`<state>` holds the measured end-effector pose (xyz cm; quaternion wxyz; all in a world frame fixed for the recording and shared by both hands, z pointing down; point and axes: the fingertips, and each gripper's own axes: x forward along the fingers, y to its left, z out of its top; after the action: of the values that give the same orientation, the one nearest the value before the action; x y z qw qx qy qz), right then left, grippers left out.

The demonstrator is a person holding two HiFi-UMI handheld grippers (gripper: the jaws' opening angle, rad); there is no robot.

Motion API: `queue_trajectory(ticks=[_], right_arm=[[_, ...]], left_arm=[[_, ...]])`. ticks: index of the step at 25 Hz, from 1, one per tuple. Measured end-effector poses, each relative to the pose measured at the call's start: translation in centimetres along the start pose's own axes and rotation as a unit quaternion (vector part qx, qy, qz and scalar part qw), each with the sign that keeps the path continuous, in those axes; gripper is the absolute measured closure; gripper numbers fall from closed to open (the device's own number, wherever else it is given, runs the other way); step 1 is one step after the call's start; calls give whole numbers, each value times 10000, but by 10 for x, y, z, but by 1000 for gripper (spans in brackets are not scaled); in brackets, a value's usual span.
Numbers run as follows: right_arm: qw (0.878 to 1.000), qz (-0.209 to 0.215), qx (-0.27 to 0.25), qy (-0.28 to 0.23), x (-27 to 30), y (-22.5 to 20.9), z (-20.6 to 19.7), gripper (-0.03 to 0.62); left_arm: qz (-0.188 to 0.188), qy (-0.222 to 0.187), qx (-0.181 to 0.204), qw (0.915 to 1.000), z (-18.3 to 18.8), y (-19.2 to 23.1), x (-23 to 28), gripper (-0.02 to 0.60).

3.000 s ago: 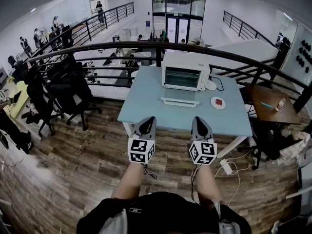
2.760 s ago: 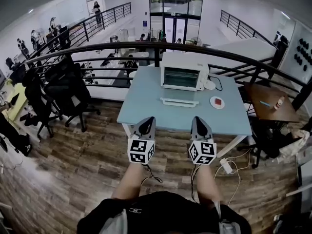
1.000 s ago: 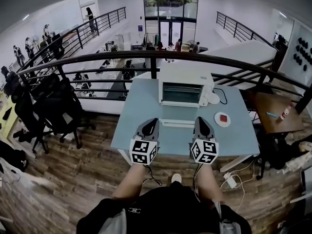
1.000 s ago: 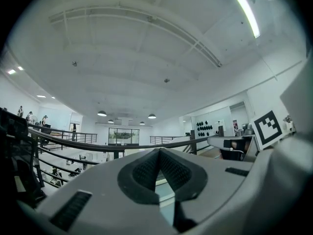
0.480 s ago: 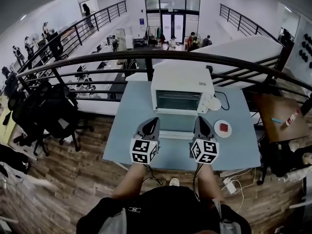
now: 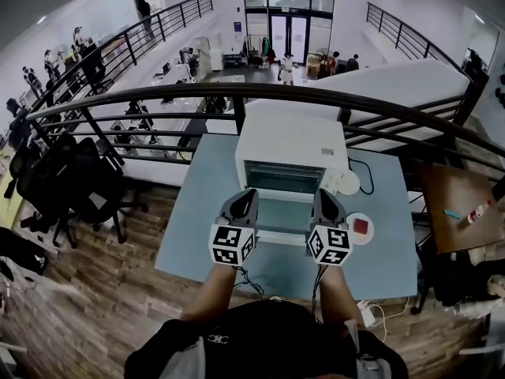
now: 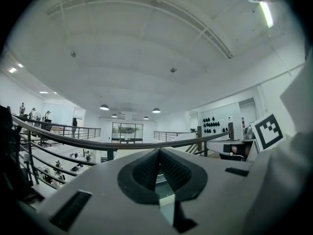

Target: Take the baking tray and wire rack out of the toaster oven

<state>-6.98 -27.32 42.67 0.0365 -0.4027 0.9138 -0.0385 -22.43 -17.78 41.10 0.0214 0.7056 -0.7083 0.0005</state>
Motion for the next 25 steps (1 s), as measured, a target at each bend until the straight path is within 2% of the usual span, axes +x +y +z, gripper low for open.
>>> queue_trajectory(ticks=[10,19,22,25], right_arm=[[9994,126,54,309,47,-3,-22,599],[9982,-51,235,553,67,-15,-51,599],[9970,-127,334,688,70,-21,-65,599],[9960,-160,439,763,73,-24,-75,599]], left_arm=[[107,242,-188,9995,-19,29,36,569],[-5,550,-291,9981,-49,42,62,569],[-20,706,-539,9960,-63,45,67,569],[-42,809,-1028,9914,-77,51,72,569]])
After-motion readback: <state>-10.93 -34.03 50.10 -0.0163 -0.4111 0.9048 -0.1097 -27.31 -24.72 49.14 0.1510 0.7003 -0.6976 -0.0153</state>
